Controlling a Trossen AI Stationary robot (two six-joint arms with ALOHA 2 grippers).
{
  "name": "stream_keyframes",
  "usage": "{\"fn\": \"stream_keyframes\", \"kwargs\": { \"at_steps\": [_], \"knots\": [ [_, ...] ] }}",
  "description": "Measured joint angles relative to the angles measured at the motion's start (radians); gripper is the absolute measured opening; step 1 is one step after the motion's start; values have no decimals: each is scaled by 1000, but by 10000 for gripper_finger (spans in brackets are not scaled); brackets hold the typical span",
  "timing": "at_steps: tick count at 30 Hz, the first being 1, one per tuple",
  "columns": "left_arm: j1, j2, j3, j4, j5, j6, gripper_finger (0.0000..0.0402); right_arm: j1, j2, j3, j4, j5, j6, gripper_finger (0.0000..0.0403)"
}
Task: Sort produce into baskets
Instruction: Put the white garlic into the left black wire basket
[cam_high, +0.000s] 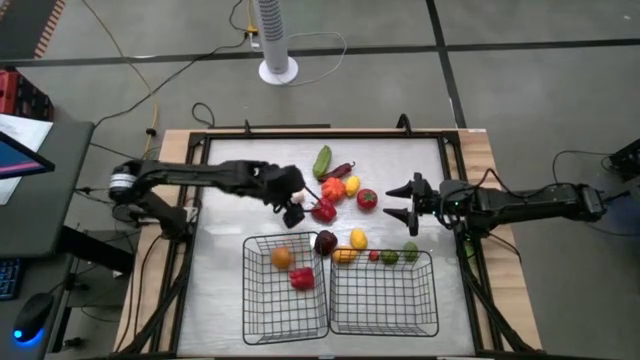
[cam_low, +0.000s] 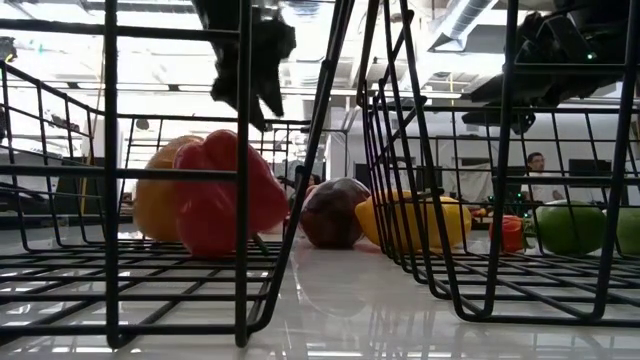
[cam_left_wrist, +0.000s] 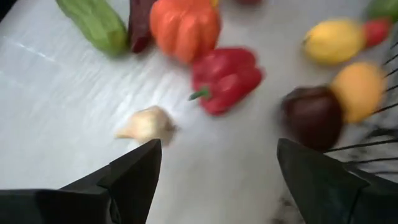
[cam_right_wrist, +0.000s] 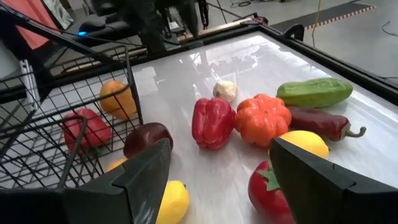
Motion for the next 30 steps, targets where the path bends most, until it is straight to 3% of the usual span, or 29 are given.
{"fn": "stream_keyframes", "kwargs": {
  "at_steps": [5,12,20,30],
  "knots": [
    [82,65,0,-3,36,201,300,-1,0,-3,1,0,-21,302],
    [116,154,0,31,32,433,300,-1,0,-3,12,1,-38,302],
    [143,254,-1,95,49,499,300,0,0,-3,8,1,-38,302],
    [164,258,-97,171,26,543,299,0,0,-4,9,1,-38,302]
  ]
}}
